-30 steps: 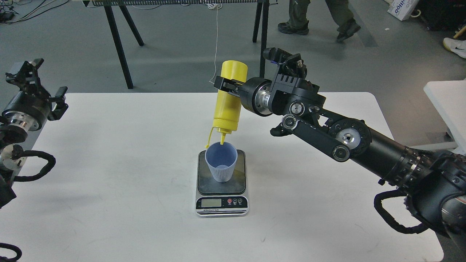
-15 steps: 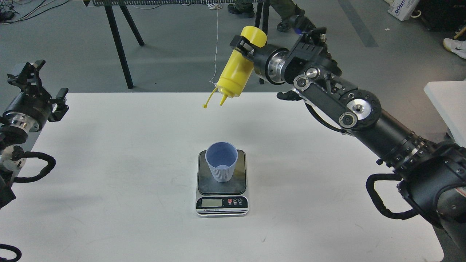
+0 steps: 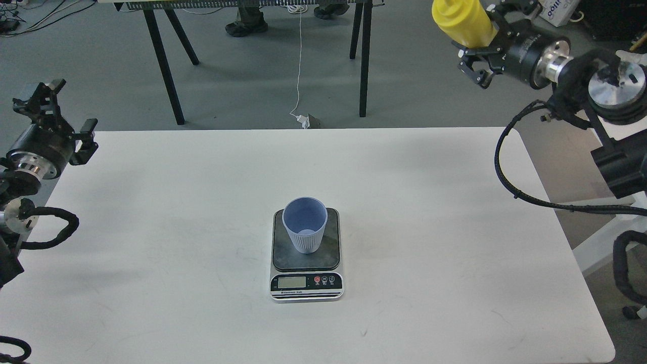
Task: Pour seasoning into cup on scale with both arms
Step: 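Raise the bottle upright and carry it back toward its spot, then set the yellow bottle down on the table and open the right gripper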
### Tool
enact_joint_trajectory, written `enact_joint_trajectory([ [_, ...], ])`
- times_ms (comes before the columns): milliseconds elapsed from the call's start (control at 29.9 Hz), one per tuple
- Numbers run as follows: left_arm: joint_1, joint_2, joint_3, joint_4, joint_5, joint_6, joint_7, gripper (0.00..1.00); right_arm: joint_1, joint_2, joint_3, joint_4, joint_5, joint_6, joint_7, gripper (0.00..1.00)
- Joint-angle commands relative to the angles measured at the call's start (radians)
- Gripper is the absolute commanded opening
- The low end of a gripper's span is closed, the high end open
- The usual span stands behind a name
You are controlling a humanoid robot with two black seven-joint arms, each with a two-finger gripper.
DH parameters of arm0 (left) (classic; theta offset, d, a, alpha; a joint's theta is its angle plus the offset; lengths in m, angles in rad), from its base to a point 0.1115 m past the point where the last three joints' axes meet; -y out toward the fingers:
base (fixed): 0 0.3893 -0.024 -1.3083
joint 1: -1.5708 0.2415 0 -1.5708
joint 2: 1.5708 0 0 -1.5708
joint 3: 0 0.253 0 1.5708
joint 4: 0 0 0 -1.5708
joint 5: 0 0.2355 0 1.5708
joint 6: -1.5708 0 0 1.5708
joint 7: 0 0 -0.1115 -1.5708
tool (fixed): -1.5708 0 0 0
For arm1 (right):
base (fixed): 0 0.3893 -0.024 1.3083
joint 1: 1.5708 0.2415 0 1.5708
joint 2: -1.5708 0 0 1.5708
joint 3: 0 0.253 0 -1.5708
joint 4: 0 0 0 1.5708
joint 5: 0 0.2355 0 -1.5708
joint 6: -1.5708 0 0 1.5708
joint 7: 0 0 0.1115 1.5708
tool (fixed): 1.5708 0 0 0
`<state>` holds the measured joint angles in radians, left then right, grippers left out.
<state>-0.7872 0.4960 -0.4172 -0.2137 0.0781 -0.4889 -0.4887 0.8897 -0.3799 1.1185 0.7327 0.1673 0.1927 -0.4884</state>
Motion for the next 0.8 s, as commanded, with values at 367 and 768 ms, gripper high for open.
enact_joint_trajectory([
  [367,0.011,-0.002,0.000,0.001,-0.001,0.000,0.000,0.99,-0.578,0.021,0.021,0.171,0.258,0.296,0.000,0.08],
  [768,0.014,-0.005,0.000,0.001,0.000,0.000,0.000,0.99,-0.775,0.045,0.009,0.178,0.327,0.296,0.000,0.12],
])
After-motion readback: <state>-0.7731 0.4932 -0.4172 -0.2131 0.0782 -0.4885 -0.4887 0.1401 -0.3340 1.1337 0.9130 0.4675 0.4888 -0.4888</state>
